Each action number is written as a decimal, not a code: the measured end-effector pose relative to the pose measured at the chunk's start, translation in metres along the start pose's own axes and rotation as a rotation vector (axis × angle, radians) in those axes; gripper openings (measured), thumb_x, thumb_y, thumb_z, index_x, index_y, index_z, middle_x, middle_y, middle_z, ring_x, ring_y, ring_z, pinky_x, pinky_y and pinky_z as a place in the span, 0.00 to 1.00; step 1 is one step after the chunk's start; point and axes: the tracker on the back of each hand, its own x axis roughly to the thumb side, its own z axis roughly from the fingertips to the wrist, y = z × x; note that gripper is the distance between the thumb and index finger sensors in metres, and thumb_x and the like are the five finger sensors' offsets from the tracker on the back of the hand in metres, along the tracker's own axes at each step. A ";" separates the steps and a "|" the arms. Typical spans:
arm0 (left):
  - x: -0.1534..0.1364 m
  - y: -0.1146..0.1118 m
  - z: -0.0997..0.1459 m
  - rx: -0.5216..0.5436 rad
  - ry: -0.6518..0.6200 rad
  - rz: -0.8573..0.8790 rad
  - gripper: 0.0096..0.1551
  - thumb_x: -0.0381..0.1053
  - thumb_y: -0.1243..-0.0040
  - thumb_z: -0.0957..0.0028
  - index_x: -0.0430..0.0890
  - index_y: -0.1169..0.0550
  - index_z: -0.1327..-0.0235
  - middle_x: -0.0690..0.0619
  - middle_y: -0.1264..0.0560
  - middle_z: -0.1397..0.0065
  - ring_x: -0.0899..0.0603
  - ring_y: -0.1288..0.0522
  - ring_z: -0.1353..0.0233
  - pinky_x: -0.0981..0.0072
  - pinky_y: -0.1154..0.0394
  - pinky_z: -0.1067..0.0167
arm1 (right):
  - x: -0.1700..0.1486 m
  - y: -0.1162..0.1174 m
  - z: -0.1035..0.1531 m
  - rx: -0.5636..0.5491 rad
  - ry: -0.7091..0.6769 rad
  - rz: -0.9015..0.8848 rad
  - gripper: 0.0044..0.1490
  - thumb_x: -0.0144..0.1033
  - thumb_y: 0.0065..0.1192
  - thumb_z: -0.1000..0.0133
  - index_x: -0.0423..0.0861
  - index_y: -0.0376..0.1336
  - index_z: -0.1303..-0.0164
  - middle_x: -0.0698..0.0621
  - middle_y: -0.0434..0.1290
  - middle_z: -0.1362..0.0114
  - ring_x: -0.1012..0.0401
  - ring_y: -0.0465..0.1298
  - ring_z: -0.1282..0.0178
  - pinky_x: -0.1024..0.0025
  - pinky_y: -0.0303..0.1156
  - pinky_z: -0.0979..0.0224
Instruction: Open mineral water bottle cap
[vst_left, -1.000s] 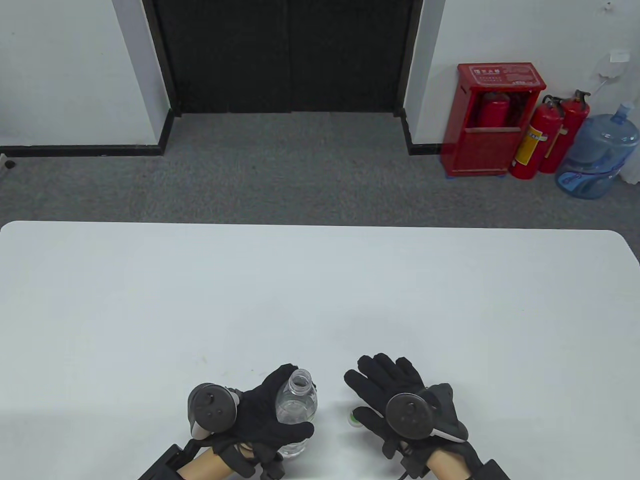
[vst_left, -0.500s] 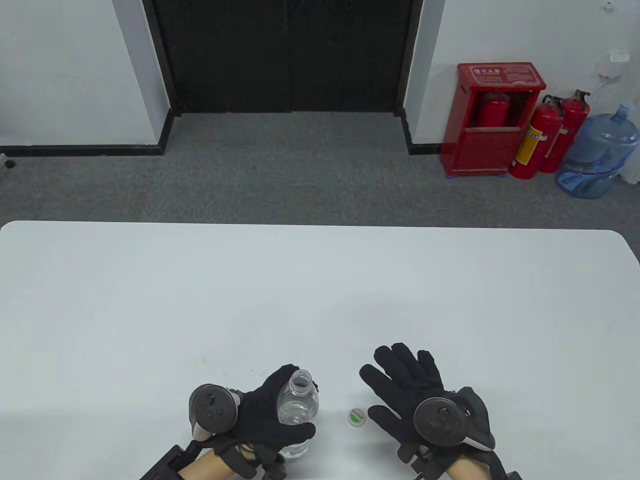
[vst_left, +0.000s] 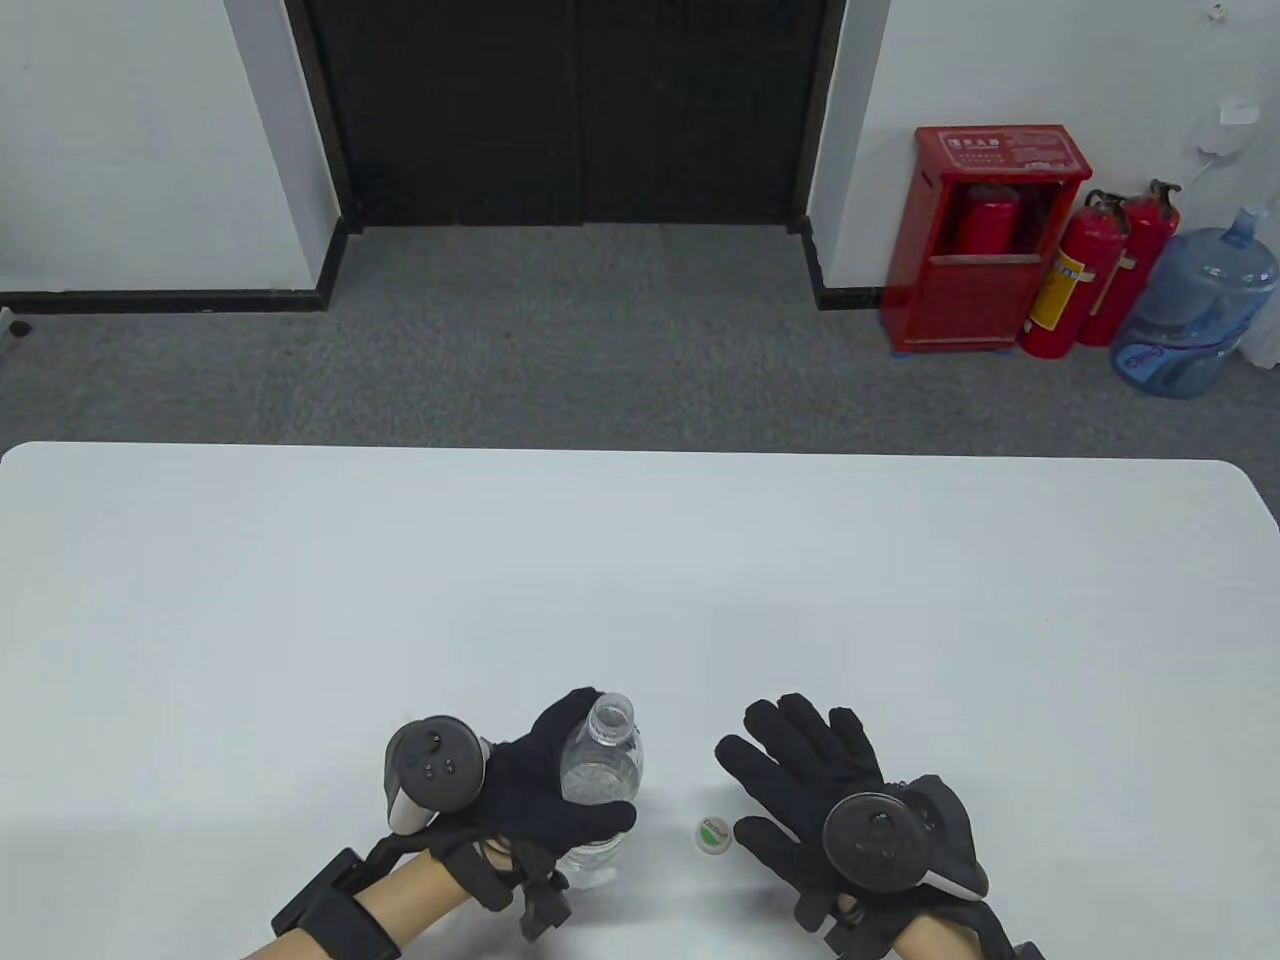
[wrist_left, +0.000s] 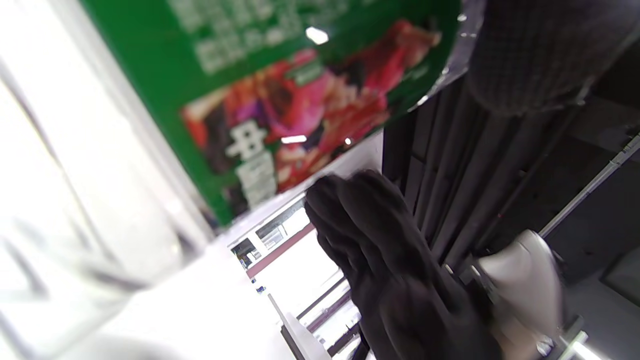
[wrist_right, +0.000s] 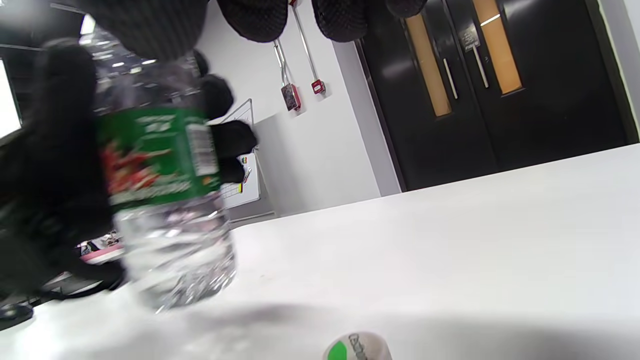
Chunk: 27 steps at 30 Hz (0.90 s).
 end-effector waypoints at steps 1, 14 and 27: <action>-0.006 0.005 -0.010 0.023 0.025 0.008 0.60 0.74 0.30 0.66 0.54 0.50 0.33 0.53 0.36 0.28 0.41 0.20 0.30 0.43 0.25 0.33 | 0.000 -0.001 0.000 -0.003 0.001 0.007 0.45 0.62 0.56 0.55 0.65 0.50 0.25 0.49 0.51 0.14 0.44 0.48 0.16 0.34 0.40 0.25; -0.077 0.015 -0.086 0.219 0.243 -0.084 0.60 0.72 0.29 0.65 0.56 0.52 0.34 0.54 0.39 0.27 0.41 0.25 0.25 0.43 0.28 0.28 | -0.001 -0.002 0.000 0.006 0.006 -0.001 0.44 0.60 0.56 0.54 0.65 0.50 0.25 0.49 0.52 0.14 0.44 0.48 0.16 0.34 0.41 0.25; -0.091 0.001 -0.075 0.223 0.237 -0.091 0.60 0.71 0.30 0.63 0.55 0.55 0.34 0.53 0.43 0.26 0.39 0.30 0.22 0.41 0.35 0.26 | 0.001 0.000 -0.002 -0.002 -0.023 0.000 0.44 0.60 0.55 0.54 0.65 0.51 0.25 0.49 0.53 0.14 0.44 0.49 0.16 0.34 0.41 0.25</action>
